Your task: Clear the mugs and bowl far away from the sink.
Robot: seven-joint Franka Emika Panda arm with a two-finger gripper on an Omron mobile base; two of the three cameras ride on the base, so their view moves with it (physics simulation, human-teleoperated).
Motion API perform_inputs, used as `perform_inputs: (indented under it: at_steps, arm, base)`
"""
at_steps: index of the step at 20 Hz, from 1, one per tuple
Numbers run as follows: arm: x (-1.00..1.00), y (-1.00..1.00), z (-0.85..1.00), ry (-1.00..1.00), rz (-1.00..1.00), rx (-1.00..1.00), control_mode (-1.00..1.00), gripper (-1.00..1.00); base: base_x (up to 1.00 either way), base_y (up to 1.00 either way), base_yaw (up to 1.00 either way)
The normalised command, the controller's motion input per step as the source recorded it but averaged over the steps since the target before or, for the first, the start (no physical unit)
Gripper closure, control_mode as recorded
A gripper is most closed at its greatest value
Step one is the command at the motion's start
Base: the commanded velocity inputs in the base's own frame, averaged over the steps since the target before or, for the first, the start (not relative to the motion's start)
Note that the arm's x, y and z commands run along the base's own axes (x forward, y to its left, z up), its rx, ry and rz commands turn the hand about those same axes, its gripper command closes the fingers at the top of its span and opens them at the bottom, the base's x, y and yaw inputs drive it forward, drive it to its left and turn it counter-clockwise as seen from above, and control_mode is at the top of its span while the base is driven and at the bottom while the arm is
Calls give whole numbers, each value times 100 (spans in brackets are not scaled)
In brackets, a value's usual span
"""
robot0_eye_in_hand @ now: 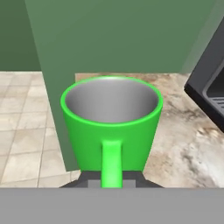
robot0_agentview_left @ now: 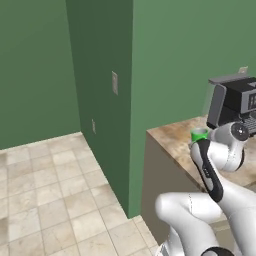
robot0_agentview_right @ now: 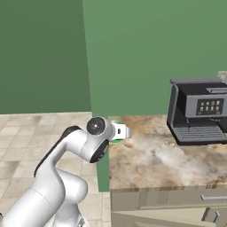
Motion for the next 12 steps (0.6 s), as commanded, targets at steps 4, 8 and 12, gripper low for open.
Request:
perform_inputs:
  at_steps: [4, 8, 12]
  arm:
    - [11, -1, -34, 0, 5, 0, -100, 100]
    - [13, 0, -36, 0, 5, 0, -100, 100]
    - [18, 0, -37, 0, 5, 0, -100, 100]
  base:
    - [0, 0, 0]
    - [0, 0, 0]
    - [0, 0, 0]
